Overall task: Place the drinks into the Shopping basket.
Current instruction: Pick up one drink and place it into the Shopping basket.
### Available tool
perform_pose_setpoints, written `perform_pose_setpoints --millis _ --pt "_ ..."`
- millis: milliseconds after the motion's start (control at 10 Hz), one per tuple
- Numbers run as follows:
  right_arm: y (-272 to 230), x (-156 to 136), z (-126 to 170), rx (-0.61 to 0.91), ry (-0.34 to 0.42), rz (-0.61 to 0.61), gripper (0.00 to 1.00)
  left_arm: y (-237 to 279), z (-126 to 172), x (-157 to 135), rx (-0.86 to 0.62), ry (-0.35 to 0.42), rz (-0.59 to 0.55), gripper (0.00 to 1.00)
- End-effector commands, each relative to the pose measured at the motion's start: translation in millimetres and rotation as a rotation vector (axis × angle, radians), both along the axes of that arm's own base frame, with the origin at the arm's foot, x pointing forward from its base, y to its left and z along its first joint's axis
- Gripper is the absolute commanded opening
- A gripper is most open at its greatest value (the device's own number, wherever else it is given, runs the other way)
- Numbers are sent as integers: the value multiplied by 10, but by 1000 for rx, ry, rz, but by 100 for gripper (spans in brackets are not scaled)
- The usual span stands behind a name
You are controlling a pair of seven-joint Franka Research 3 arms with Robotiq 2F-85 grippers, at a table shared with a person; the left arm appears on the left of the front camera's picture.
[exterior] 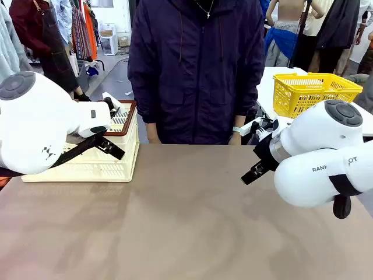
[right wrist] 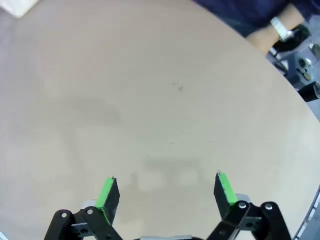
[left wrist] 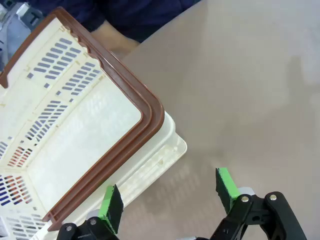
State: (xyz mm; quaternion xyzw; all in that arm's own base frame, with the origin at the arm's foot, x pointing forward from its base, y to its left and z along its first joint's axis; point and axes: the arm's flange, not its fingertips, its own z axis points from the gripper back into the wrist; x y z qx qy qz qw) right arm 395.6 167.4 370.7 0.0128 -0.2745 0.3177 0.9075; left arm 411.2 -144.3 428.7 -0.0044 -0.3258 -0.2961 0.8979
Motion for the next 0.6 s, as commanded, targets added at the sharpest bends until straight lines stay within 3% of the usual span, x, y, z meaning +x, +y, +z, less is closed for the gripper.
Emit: perform_pose_setpoints --millis 0,500 --pt "0 0 0 0 0 0 100 0 3 -1 0 0 0 100" --pt "0 0 0 0 0 0 100 0 3 -1 0 0 0 100"
